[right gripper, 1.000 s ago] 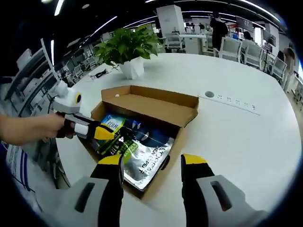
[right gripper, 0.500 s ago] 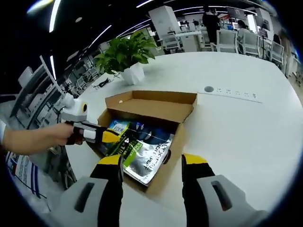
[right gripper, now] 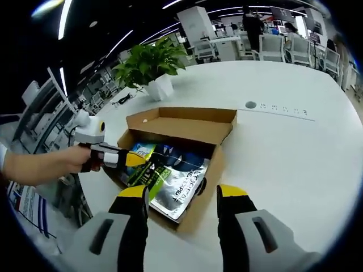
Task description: Operate the shoe box by opening the lid, removing the specified soft item, and placing it in the target area until the item is outside and the box remains undamaged.
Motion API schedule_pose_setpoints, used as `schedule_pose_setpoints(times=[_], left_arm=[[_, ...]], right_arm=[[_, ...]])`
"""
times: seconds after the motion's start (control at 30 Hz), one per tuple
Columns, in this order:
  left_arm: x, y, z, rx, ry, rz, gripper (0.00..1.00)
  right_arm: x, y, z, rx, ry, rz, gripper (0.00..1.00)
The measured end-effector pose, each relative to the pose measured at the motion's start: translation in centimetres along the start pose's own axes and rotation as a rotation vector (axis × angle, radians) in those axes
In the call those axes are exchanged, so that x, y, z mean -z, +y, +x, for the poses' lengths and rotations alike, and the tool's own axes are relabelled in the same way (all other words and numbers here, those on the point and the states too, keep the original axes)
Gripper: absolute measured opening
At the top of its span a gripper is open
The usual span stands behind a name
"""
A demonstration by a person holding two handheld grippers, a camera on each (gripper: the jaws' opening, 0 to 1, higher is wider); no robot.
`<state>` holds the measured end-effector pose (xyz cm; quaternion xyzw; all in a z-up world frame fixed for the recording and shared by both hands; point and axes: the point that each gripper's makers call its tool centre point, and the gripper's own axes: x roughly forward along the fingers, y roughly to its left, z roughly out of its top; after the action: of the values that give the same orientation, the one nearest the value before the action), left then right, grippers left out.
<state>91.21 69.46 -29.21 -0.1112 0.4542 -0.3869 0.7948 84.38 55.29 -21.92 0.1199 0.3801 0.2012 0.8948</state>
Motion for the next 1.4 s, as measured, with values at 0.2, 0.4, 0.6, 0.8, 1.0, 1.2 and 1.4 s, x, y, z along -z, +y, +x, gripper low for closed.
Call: schedule_pose_setpoints(times=[0.2, 0.4, 0.6, 0.8, 1.0, 1.2, 1.4], left_arm=[[0.1, 1.2, -0.8, -0.009, -0.004, -0.014, 0.01], [0.3, 2.2, -1.6, -0.026, -0.012, -0.026, 0.01], [0.4, 2.8, -2.4, -0.041, -0.022, -0.034, 0.01], [0.4, 3.7, -2.7, -0.047, -0.021, -0.031, 0.01], [0.4, 3.7, -2.9, -0.046, -0.025, -0.033, 0.01], [0.4, 3.6, -2.9, -0.045, -0.024, -0.024, 0.01], [0.4, 3.6, -2.9, -0.051, -0.02, -0.007, 0.01]], right_arm=[[0.1, 0.8, 1.1, -0.022, 0.009, -0.008, 0.45], [0.4, 2.1, 2.0, -0.047, 0.018, -0.003, 0.44], [0.9, 3.0, 3.4, -0.071, 0.037, -0.001, 0.41], [1.7, 3.1, 4.8, -0.079, 0.068, 0.007, 0.39], [2.4, 3.5, 5.8, -0.095, 0.093, 0.026, 0.36], [3.2, 3.5, 6.5, -0.099, 0.107, 0.05, 0.32], [3.9, 3.5, 7.1, -0.107, 0.13, 0.061, 0.29]])
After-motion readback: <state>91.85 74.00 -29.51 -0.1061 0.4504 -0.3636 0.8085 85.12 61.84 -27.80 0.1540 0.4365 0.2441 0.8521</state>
